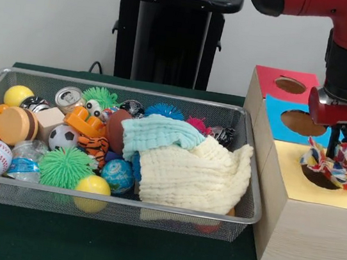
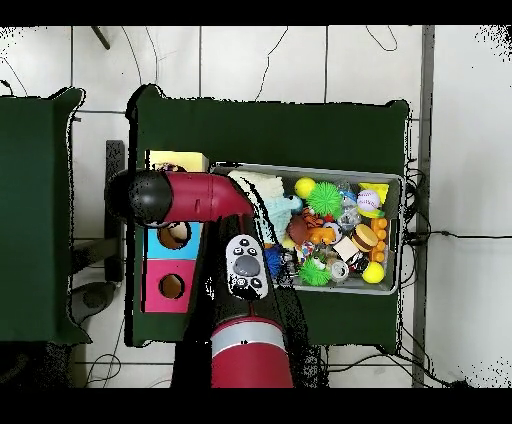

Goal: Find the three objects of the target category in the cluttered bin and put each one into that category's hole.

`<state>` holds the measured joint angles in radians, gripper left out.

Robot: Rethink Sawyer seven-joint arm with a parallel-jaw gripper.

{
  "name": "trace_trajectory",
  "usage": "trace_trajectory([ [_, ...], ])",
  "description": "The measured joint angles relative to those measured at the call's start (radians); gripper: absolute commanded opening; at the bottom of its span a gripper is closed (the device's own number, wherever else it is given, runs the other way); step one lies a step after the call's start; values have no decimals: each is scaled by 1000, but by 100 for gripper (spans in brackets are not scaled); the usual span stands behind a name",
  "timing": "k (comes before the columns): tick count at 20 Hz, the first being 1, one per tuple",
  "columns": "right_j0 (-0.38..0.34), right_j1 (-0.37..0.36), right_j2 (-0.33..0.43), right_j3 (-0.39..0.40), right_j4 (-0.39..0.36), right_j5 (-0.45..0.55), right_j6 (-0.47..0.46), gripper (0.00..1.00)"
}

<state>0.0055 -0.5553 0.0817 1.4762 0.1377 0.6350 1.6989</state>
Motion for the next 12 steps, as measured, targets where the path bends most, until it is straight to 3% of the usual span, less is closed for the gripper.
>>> trace_trajectory([
  [12,46,6,-87,-48,-83,0,0,0],
])
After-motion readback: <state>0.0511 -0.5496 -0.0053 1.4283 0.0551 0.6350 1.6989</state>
